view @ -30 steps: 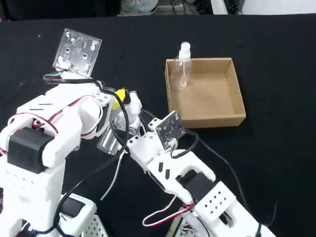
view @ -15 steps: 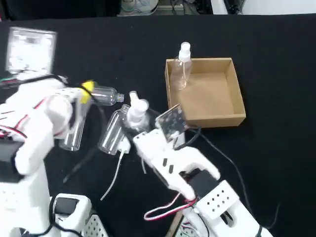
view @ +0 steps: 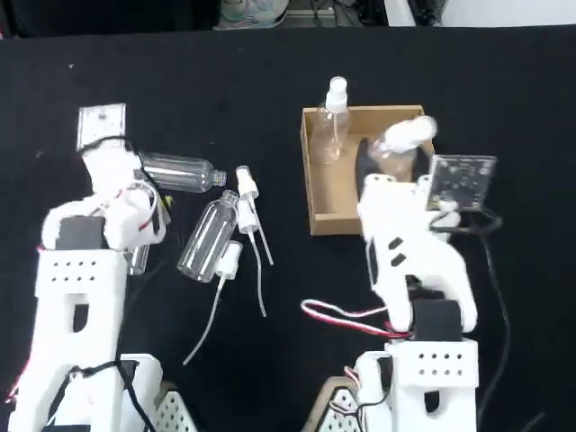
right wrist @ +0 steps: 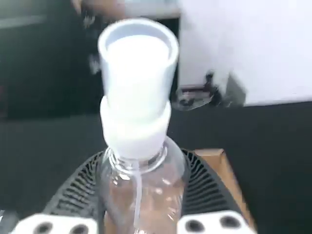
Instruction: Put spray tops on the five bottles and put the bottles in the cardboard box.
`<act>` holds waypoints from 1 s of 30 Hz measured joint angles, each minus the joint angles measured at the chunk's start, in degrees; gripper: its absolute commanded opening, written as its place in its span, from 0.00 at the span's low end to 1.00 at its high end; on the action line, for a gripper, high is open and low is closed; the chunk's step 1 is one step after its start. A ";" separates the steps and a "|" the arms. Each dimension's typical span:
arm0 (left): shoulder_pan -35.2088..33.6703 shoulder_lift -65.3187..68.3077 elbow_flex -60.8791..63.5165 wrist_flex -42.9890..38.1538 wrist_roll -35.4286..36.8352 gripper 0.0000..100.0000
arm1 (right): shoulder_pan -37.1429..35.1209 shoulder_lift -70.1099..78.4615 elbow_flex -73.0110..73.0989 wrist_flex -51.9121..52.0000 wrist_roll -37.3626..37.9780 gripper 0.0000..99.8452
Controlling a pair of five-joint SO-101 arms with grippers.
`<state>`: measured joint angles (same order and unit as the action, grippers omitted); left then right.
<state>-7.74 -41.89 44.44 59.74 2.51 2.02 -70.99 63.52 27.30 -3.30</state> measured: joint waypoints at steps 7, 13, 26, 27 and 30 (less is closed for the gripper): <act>0.00 0.00 10.99 -11.69 4.75 0.18 | 7.82 24.09 -0.70 -17.93 0.00 0.01; 0.09 0.00 15.03 -16.88 5.19 0.18 | 8.79 42.81 -0.97 -38.07 0.00 0.01; 3.34 0.00 16.88 -17.58 5.19 0.18 | 7.56 62.42 -9.05 -50.90 0.00 0.01; 3.34 0.00 16.88 -17.58 5.19 0.18 | 7.21 63.91 -9.93 -51.08 0.00 0.01; 3.34 0.00 16.88 -17.58 5.27 0.18 | 5.80 68.13 -12.57 -51.25 0.00 0.01</act>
<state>-4.40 -41.89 61.32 42.15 7.78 7.82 -2.86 50.95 -23.96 -3.30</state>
